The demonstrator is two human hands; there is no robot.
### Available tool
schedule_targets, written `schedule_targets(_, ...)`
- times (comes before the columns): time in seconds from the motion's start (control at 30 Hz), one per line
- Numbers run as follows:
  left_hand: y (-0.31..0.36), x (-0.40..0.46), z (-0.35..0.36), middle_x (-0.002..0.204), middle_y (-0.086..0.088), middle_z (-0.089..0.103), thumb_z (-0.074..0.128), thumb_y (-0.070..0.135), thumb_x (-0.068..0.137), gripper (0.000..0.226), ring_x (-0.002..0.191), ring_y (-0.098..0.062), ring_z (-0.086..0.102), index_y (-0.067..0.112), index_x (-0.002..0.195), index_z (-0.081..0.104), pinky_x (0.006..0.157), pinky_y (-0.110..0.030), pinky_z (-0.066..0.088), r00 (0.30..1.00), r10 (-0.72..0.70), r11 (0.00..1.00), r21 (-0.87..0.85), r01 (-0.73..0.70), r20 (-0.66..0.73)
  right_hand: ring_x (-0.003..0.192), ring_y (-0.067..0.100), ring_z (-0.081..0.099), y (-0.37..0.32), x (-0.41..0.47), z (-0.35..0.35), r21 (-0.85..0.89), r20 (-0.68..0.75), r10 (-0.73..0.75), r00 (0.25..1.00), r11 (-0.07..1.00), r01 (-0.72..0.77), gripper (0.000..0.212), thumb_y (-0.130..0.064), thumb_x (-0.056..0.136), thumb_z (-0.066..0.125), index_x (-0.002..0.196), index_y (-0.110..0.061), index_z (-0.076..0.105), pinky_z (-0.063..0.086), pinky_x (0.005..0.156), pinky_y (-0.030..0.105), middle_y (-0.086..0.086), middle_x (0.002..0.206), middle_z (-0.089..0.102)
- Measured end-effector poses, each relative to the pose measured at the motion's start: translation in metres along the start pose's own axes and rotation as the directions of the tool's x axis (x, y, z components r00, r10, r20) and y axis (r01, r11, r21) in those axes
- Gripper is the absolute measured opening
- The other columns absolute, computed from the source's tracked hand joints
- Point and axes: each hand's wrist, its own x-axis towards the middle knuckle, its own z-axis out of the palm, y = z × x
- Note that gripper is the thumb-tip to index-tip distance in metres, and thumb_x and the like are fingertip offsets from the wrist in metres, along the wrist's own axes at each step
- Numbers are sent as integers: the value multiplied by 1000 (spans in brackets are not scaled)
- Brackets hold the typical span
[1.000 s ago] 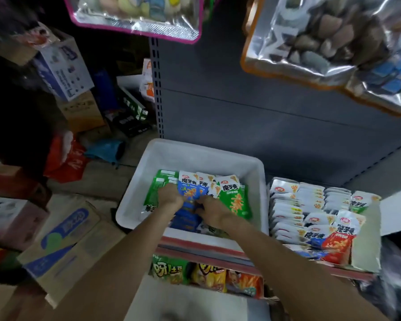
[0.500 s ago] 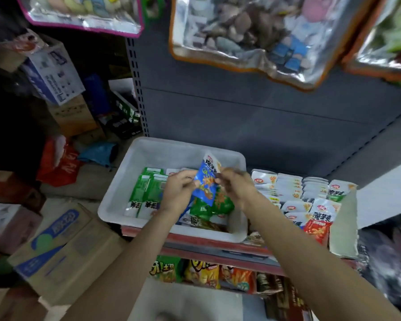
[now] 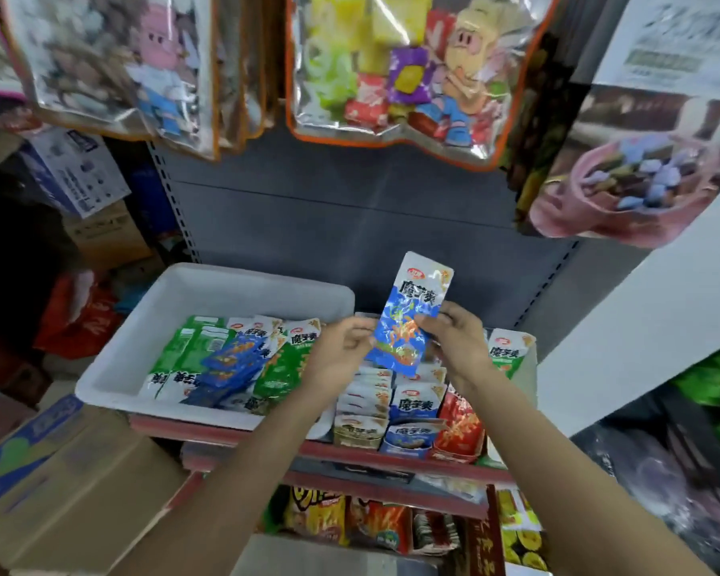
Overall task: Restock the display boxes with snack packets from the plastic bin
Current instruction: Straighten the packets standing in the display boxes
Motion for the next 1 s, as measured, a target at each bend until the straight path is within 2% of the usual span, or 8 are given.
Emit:
schedule_targets(0.2,5,5,33,130,-5,55,51,5,94,37,119,-17,53,10,131,52,97,-24,41,998,61,950,306,-64,19,73,1,67,-1,19,-44,8,-5,-191,982,982,191,26,10,87,55,100,-13,55,54,63,18,1,89,66)
schedule_targets(0.3,1,5,43,130,-5,56,53,11,94,39,116,-16,55,12,133,51,91,-19,39,996,63,898,431,-84,63,79,1,68,12,21,-52,-99,73,-183,980,977,190,31,9,87,56,111,-10,54,55,66,16,-2,98,68)
schedule_targets(0.37,-3,4,47,125,-4,60,56,14,92,37,112,-14,56,12,128,55,89,-17,39,992,63,862,496,-108,106,86,11,68,20,23,-55,-204,131,-122,984,968,147,30,8,86,59,111,-7,55,56,68,18,6,104,67)
schedule_targets(0.5,-8,2,48,110,-1,64,66,24,85,27,106,-15,54,15,110,65,92,-32,44,982,109,752,634,-182,153,94,22,64,22,25,-59,-450,218,-43,975,882,139,27,6,81,65,103,-8,56,56,79,34,8,104,66)
schedule_targets(0.6,-11,4,46,111,0,60,72,26,80,32,104,-15,53,17,107,58,91,-34,45,983,128,762,621,-183,134,94,16,64,16,28,-62,-500,273,-49,961,846,185,27,5,80,67,103,-8,58,53,80,31,4,104,67)
schedule_targets(0.73,-9,8,48,120,2,57,70,21,81,43,107,-14,54,17,119,50,92,-33,47,981,147,787,585,-196,129,88,17,65,12,34,-64,-645,362,36,931,731,223,20,-4,79,72,94,-12,61,51,77,31,2,96,68)
schedule_targets(0.87,-8,12,47,105,3,66,65,22,86,23,98,-11,59,17,108,60,85,-28,48,974,147,763,607,-222,171,78,12,61,9,40,-61,-618,327,-155,932,711,335,15,-7,82,70,87,-18,61,46,69,21,5,85,67)
schedule_targets(1.0,-10,13,46,105,3,66,66,17,86,32,95,-10,60,17,117,58,86,-28,50,978,157,797,567,-208,138,77,12,61,13,41,-54,-779,415,-109,903,470,414,8,-7,86,64,88,-13,68,42,69,17,3,88,70)
